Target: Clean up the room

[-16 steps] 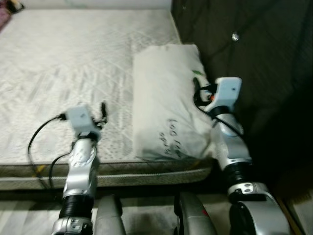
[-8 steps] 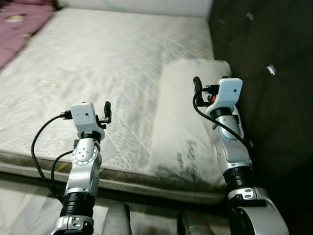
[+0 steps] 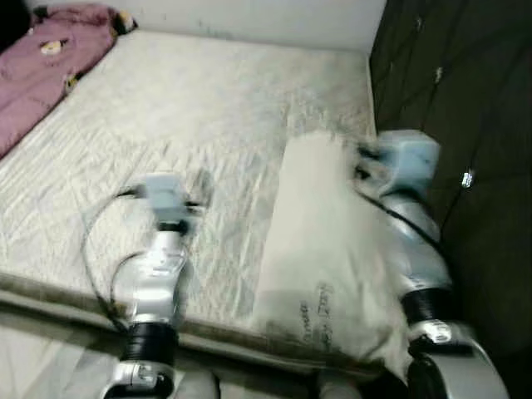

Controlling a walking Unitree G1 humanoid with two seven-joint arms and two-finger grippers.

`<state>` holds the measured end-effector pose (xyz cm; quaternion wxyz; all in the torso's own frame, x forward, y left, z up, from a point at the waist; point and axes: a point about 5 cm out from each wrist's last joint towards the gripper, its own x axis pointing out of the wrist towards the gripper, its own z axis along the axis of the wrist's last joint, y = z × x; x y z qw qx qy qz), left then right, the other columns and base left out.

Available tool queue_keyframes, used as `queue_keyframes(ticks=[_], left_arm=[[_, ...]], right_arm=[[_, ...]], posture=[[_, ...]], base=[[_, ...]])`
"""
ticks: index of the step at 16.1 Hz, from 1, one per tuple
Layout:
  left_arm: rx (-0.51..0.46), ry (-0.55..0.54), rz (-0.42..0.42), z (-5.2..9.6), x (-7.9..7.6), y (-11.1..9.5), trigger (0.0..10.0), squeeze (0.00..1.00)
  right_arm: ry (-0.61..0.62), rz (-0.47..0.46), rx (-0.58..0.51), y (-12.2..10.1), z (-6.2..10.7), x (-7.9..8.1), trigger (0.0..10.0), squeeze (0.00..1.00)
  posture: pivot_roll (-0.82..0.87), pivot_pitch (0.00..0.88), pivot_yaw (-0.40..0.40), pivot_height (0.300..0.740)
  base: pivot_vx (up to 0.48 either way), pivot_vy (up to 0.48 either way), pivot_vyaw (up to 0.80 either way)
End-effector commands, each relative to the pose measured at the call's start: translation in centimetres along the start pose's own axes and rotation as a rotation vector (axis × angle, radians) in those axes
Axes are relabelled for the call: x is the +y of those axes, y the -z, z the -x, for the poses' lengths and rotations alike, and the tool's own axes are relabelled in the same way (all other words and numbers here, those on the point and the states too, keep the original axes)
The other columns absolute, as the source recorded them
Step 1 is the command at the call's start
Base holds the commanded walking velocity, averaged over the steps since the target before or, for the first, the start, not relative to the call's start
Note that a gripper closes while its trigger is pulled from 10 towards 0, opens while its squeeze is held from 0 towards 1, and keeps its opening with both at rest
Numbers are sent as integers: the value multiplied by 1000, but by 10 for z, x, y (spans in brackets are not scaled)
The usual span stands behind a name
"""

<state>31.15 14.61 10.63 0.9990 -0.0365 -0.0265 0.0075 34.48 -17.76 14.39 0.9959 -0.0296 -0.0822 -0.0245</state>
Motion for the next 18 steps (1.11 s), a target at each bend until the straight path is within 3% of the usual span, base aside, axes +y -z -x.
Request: queue_keyframes(ticks=[1, 9, 14, 15, 18], left_arm=[[13, -70, -21, 4, 25, 3, 10000, 0], [8, -62, -16, 5, 21, 2, 10000, 0], [12, -54, -15, 6, 19, 4, 10000, 0], [12, -54, -14, 6, 19, 4, 10000, 0], [14, -51, -13, 7, 18, 4, 10000, 0]], right_arm=[[-68, -18, -42, -12, -5, 23, 10000, 0], [-106, 13, -45, -7, 3, 29, 10000, 0], [-53, 27, -11, -4, -1, 26, 10000, 0], [-58, 28, -14, -4, -1, 26, 10000, 1000], [-64, 21, 1, -1, 0, 28, 10000, 973]], posture=[[-44, 0, 8, 740], [-41, 0, 5, 740], [-37, 0, 3, 740], [-37, 0, 3, 740], [-39, 0, 3, 740]], base=[[0, 0, 0], [0, 0, 0], [0, 0, 0], [0, 0, 0], [0, 0, 0]])
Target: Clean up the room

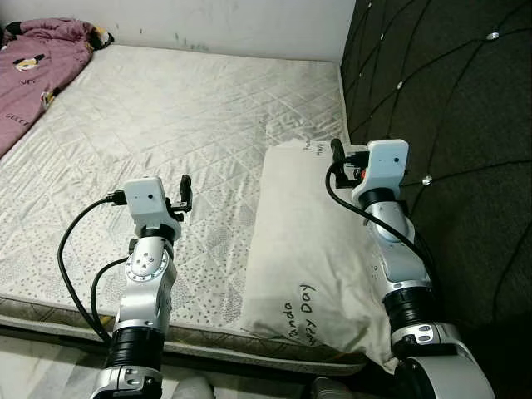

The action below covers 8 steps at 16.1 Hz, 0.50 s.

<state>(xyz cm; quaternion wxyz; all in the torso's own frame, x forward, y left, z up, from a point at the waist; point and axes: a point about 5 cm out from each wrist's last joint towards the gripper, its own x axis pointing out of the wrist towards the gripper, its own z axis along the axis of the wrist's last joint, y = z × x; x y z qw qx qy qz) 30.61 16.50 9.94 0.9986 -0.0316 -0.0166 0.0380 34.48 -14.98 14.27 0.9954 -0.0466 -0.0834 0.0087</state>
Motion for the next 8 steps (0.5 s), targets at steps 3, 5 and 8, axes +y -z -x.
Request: queue_keyframes(ticks=[3, 5, 8], left_arm=[[-2, 10, 0, 4, -2, 0, 10000, 0], [13, 1, 10, 8, 0, 4, 10000, 0], [25, 7, 14, 11, -1, 6, 10000, 0]], right_arm=[[-9, -2, 17, 3, 2, 2, 10000, 0], [-12, -10, 29, 7, 7, 4, 10000, 0], [-13, -17, 59, 13, 12, 6, 10000, 0]], posture=[[-41, 0, 3, 740], [-43, 0, 5, 740], [-45, 0, 10, 740]], base=[[0, 0, 0], [0, 0, 0], [0, 0, -533]])
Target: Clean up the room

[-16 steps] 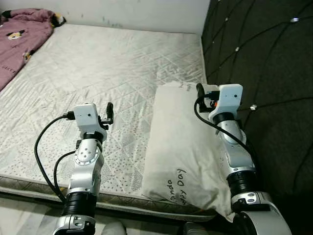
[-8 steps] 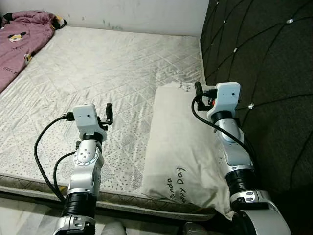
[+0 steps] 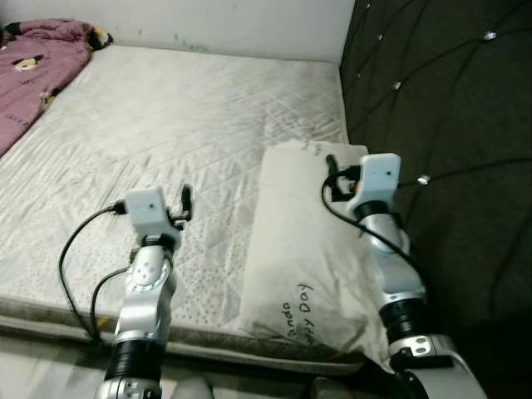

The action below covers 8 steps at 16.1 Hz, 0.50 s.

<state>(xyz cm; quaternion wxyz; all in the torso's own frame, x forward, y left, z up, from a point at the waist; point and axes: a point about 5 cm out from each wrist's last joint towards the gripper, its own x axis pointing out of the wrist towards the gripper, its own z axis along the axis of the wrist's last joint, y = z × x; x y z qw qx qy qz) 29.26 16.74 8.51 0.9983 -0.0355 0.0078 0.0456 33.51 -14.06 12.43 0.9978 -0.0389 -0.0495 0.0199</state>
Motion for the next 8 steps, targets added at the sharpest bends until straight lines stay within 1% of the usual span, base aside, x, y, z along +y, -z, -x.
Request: queue_keyframes(ticks=[1, 3, 5, 8], left_arm=[[-24, 27, 7, -2, -6, -8, 10000, 0], [-21, 43, 11, -2, -9, -8, 10000, 0], [-18, 64, 17, -3, -15, -9, 10000, 0], [-20, 67, 21, -3, -16, -11, 10000, 0]], right_arm=[[14, 4, -9, -3, 1, -5, 10000, 0], [31, 2, -14, -4, 1, -9, 10000, 0], [35, 11, -6, -4, 3, -12, 10000, 0], [22, 9, 2, -2, 6, -10, 10000, 0]], posture=[[-52, 0, 15, 740], [-62, 0, 21, 740], [-67, 0, 22, 740], [-65, 0, 15, 740]], base=[[0, 0, -800], [0, 0, -800], [0, 0, -441], [0, 0, 0]])
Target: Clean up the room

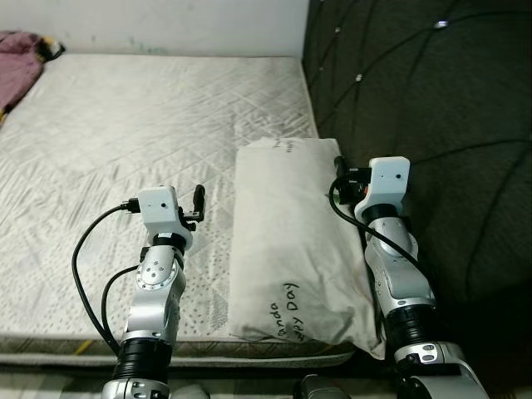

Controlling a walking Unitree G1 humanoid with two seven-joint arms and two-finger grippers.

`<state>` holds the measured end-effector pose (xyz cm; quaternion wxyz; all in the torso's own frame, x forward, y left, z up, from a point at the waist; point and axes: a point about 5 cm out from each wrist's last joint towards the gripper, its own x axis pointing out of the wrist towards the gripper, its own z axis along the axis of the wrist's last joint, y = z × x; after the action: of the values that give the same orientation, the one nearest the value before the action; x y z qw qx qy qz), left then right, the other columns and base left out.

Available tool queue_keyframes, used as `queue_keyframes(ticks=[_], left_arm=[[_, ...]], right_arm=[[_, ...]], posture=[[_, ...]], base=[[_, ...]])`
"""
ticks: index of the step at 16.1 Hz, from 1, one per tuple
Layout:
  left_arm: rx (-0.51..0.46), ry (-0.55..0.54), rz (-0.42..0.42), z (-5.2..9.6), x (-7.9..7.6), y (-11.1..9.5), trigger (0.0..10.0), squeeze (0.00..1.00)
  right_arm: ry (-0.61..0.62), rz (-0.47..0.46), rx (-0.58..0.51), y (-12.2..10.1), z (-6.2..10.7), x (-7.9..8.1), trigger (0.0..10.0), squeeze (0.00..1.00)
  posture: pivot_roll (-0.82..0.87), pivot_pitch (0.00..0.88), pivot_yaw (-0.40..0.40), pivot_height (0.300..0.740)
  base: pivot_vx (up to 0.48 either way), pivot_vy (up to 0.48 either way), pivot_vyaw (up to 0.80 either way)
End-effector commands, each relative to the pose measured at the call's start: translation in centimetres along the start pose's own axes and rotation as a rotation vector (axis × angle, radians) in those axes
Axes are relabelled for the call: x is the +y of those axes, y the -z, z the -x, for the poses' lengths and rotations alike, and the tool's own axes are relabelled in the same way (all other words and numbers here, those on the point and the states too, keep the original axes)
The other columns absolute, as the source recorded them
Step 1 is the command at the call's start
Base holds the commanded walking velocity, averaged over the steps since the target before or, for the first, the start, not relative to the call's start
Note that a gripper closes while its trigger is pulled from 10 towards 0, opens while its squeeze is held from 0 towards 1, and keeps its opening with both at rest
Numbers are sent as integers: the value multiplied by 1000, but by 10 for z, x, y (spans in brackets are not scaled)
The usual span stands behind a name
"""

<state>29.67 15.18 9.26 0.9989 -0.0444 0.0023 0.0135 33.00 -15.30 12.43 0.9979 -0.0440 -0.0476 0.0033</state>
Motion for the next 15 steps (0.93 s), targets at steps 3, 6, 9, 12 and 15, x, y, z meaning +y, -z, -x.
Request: queue_keyframes(ticks=[3, 6, 9, 12, 15], left_arm=[[-12, -9, 5, 2, 3, -4, 10000, 0], [-3, -8, 8, 5, 2, -1, 10000, 0], [-2, -4, 10, 5, 1, -2, 10000, 0], [-2, 1, 10, 5, 1, -2, 10000, 0], [-1, -1, 9, 4, 1, -2, 10000, 0]], right_arm=[[-53, -14, -13, -5, 0, 11, 10000, 0], [-60, -8, -10, -5, 0, 13, 10000, 0], [-59, -6, -7, -5, 1, 11, 10000, 0], [-59, -8, -2, -4, 2, 11, 10000, 0], [-67, -11, -2, -4, 1, 14, 10000, 0]], posture=[[-56, 0, 4, 740], [-56, 0, 2, 740], [-60, 0, 2, 740], [-62, 0, 4, 740], [-58, 0, 3, 740]], base=[[0, 0, 0], [0, 86, 0], [0, 318, 0], [0, 371, 0], [0, 376, 0]])
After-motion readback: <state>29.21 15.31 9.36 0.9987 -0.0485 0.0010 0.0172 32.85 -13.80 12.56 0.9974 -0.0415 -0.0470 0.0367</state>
